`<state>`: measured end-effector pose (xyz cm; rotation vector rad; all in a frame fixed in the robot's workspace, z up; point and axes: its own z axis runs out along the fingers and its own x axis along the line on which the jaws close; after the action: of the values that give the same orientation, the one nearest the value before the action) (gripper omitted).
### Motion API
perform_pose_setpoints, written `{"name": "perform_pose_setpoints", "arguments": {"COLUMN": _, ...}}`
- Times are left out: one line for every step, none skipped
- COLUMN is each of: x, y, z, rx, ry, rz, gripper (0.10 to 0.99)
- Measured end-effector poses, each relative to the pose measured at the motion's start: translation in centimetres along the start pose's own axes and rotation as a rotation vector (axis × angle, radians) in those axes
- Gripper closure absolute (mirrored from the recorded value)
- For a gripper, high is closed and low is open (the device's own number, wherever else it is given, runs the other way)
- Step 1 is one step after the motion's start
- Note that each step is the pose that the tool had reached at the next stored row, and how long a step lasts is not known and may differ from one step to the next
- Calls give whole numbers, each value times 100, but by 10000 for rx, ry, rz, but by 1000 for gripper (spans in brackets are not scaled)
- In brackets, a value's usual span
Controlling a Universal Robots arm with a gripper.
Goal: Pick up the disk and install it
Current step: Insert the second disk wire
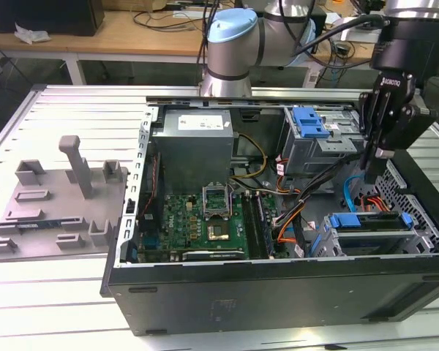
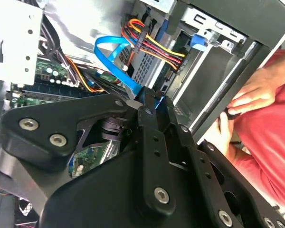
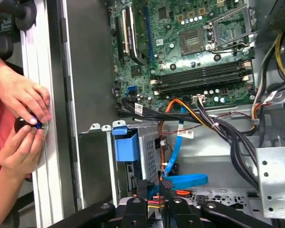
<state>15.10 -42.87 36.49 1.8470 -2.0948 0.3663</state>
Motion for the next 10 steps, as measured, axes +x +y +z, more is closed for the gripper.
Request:
{"name": "perform_pose_setpoints", "arguments": {"x": -2, "y": 0, "z": 5, "rx": -12, "ry": 92, "rz": -1, "gripper": 843}}
{"name": "perform_pose_setpoints", "arguments": {"x": -4, "y": -1, "z": 9, "rx": -17, "ry": 151, "rz": -3, "gripper": 843}}
{"name": "perform_pose_setpoints", "arguments": {"x": -9, "y": -1, "z": 16, "rx": -19, "ry": 199, "rz": -2, "gripper": 843}}
{"name": "perform_pose_setpoints", "arguments": {"x": -12, "y": -3, "z": 22, "rx": -19, "ry": 222, "rz": -3, "gripper": 843}}
{"name": "perform_pose_setpoints", "arguments": {"x": -17, "y": -4, "z": 29, "rx": -18, "ry": 240, "rz": -2, "gripper": 843}}
{"name": "perform_pose_setpoints", "arguments": {"x": -22, "y": -4, "z": 36, "rx": -18, "ry": 249, "rz": -1, "gripper": 843}}
{"name": "perform_pose_setpoints", "arguments": {"x": -30, "y": -4, "z": 40, "rx": -18, "ry": 252, "rz": -1, "gripper": 843}}
{"name": "perform_pose_setpoints", "arguments": {"x": -35, "y": -4, "z": 40, "rx": -18, "ry": 251, "rz": -1, "gripper": 843}}
{"name": "perform_pose_setpoints", "arguments": {"x": -39, "y": -3, "z": 38, "rx": -17, "ry": 252, "rz": -1, "gripper": 843}}
{"name": "perform_pose_setpoints", "arguments": {"x": -43, "y": -3, "z": 37, "rx": -17, "ry": 252, "rz": -1, "gripper": 843}}
